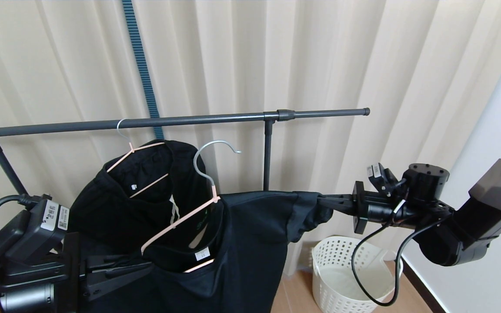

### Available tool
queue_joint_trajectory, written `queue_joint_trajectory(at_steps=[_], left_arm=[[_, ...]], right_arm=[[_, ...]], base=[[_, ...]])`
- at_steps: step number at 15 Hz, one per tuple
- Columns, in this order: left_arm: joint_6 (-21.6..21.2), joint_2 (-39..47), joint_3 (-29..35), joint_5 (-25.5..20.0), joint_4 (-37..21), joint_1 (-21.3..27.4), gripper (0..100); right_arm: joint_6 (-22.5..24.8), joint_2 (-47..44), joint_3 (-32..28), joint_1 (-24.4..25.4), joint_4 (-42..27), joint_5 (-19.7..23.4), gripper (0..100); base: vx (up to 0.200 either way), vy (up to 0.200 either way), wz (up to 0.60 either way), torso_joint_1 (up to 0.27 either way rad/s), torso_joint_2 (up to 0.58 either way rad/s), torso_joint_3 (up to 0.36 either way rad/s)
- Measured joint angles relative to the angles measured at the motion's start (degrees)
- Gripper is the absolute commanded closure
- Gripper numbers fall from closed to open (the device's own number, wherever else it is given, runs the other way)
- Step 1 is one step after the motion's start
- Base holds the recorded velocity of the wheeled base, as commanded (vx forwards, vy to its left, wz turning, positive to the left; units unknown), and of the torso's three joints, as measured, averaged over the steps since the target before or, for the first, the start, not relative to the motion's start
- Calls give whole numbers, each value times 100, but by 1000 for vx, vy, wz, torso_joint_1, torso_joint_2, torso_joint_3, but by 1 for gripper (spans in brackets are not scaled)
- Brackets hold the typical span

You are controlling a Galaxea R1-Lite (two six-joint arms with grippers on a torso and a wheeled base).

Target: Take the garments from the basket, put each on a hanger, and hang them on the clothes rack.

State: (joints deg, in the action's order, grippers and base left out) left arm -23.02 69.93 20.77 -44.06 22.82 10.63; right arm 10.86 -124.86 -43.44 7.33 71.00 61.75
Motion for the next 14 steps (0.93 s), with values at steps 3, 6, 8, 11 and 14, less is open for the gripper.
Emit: queue_joint_trajectory(at_steps=[3,6,8,11,14], left_arm=[[0,-11,4,0,2,0,100],[0,-20,6,0,0,-7,100],[0,-22,6,0,0,-9,100],[0,-22,6,0,0,-9,100],[0,-22,11,0,2,-16,100]], right_arm=[[-11,-41,-77,-80,-2,2,100],[-16,-65,-138,-135,-17,2,100],[-22,-89,-174,-185,-20,0,100],[-24,-130,-240,-232,-24,2,100],[-24,-172,-311,-315,-27,5,100]], base=[[0,0,0,0,0,0],[0,0,0,0,0,0],[0,0,0,0,0,0],[0,0,0,0,0,0],[0,0,0,0,0,0]])
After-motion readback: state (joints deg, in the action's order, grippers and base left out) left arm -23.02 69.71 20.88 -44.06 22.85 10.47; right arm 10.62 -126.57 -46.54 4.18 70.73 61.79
